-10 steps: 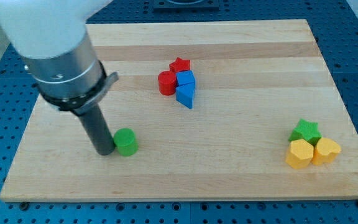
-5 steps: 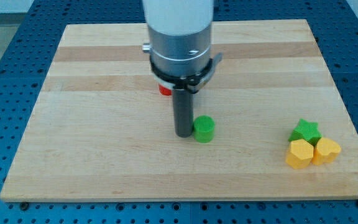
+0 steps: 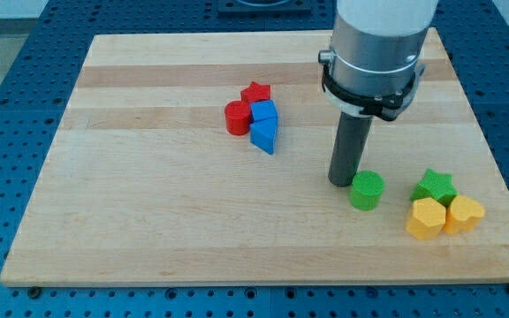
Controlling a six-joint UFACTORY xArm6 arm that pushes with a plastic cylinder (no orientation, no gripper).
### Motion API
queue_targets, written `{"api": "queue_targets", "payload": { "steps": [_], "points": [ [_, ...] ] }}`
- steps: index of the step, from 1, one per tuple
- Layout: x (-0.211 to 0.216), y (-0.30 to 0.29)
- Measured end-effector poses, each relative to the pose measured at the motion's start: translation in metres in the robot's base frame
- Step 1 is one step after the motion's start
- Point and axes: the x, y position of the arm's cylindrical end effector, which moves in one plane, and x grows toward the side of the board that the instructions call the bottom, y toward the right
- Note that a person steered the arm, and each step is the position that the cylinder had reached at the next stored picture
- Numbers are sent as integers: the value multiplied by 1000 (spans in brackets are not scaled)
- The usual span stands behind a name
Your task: Push the green circle to the top left of the hexagon
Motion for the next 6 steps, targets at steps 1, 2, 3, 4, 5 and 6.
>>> {"api": "queue_targets", "payload": {
  "steps": [1, 2, 3, 4, 5, 6],
  "points": [
    [15, 0],
    [28, 0],
    [40, 0],
    [60, 0],
    [75, 0],
    [66, 1]
  ]
}}
